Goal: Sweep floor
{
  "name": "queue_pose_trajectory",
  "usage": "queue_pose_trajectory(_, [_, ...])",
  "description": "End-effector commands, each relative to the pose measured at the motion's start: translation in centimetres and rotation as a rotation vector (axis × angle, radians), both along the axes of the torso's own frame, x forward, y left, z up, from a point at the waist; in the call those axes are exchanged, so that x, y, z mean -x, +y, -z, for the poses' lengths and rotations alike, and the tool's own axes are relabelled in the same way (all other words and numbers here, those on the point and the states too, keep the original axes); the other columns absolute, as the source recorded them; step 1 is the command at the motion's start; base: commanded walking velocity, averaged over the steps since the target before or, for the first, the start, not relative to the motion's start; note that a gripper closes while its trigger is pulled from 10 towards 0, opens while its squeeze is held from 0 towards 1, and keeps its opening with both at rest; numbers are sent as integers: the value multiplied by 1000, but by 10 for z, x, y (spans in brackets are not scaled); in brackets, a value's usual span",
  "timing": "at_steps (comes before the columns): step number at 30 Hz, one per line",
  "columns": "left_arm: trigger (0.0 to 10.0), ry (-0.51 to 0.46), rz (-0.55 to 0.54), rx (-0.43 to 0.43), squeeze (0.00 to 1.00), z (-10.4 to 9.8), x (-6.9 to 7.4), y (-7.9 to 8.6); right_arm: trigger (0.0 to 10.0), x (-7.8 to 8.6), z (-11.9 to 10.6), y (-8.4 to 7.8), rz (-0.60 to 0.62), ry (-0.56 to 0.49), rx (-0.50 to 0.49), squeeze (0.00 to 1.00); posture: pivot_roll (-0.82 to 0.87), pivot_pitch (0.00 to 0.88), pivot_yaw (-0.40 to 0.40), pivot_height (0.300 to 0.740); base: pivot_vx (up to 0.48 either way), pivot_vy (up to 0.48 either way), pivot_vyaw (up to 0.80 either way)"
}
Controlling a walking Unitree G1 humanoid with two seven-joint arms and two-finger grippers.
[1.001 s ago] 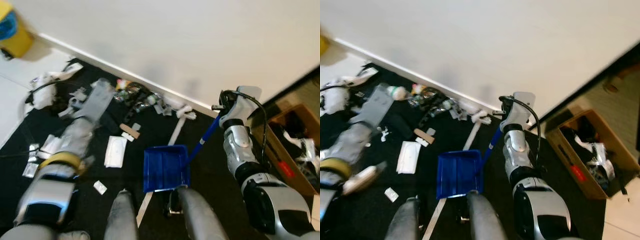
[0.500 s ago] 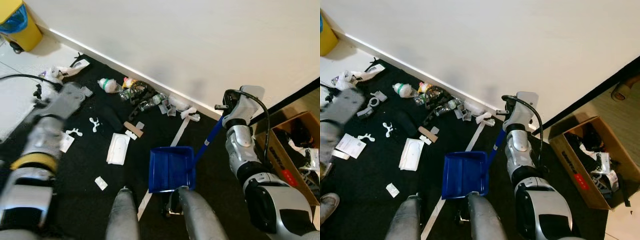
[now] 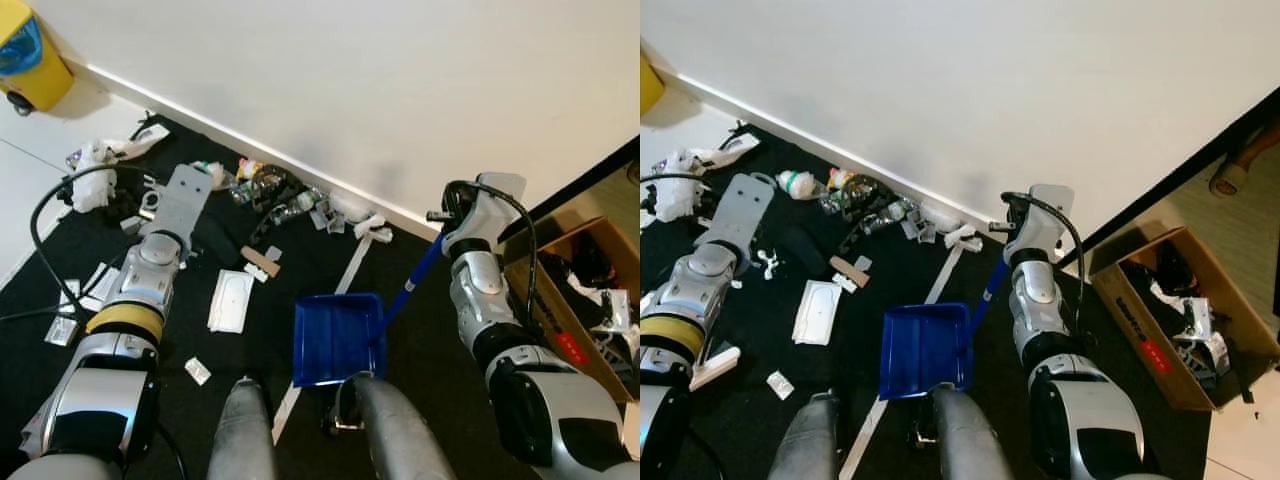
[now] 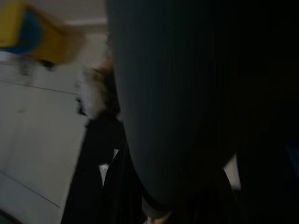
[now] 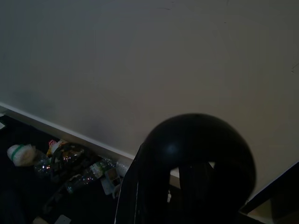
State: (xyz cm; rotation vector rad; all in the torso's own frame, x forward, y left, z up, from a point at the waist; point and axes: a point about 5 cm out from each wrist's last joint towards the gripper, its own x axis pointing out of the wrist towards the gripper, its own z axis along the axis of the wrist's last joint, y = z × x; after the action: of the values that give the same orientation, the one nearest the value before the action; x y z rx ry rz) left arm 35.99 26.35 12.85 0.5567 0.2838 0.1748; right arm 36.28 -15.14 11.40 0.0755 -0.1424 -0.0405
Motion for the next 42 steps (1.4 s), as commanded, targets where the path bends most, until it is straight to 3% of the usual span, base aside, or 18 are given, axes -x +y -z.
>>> queue_pose_trajectory(1, [10000, -58, 11, 10, 0, -2, -2, -9, 10000, 8, 20, -2, 0, 83, 9, 0, 40, 277, -94, 740, 0, 0, 0])
queue_pose_trajectory(3, [10000, -133, -23, 13, 0, -13, -3, -10, 10000, 8, 19, -1, -4, 79, 4, 0, 38, 277, -94, 740, 0, 0, 0])
queue_pose_trajectory(6, [10000, -162, -39, 19, 0, -17, -3, -10, 10000, 8, 19, -1, -4, 78, 3, 0, 37, 277, -94, 740, 0, 0, 0])
queue_pose_trajectory(8, [10000, -249, -55, 43, 0, -23, -4, -13, 10000, 7, 18, -2, -8, 74, 5, 0, 36, 277, -96, 740, 0, 0, 0])
queue_pose_trajectory(13, [10000, -367, -29, 56, 0, -25, -4, -25, 10000, 8, 19, 0, -57, 75, 11, 0, 34, 283, -101, 740, 0, 0, 0])
queue_pose_trajectory(23, [10000, -427, -57, 102, 0, -12, 1, -33, 10000, 12, 26, 1, -107, 96, 1, 0, 14, 300, -104, 740, 0, 0, 0])
queue_pose_trajectory(31, [10000, -371, -94, 296, 0, 8, 1, -47, 10000, 15, 31, -1, -73, 111, -9, 0, 10, 308, -100, 740, 0, 0, 0])
queue_pose_trajectory(33, [10000, -371, -94, 296, 0, 8, 1, -47, 10000, 15, 31, -1, -73, 111, -9, 0, 10, 308, -100, 740, 0, 0, 0])
queue_pose_trajectory(34, [10000, -381, -118, 414, 0, 10, -1, -57, 10000, 15, 33, -1, -70, 134, -8, 0, 5, 311, -103, 740, 0, 0, 0])
queue_pose_trajectory(35, [10000, -385, -102, 470, 0, 8, -5, -69, 10000, 15, 35, 0, -70, 149, -5, 0, 5, 311, -103, 740, 0, 0, 0])
queue_pose_trajectory(38, [10000, -393, -43, 576, 0, 1, -12, -98, 10000, 16, 38, 1, -73, 165, -7, 0, 5, 312, -106, 740, 0, 0, 0])
queue_pose_trajectory(39, [10000, -393, -43, 576, 0, 1, -12, -98, 10000, 16, 38, 1, -73, 165, -7, 0, 5, 312, -106, 740, 0, 0, 0])
queue_pose_trajectory(41, [10000, -362, 122, 674, 0, -8, -17, -139, 10000, 17, 39, 1, -75, 170, -9, 0, 6, 302, -100, 740, 0, 0, 0])
queue_pose_trajectory(42, [10000, -362, 122, 674, 0, -8, -17, -139, 10000, 17, 39, 1, -75, 170, -9, 0, 6, 302, -100, 740, 0, 0, 0])
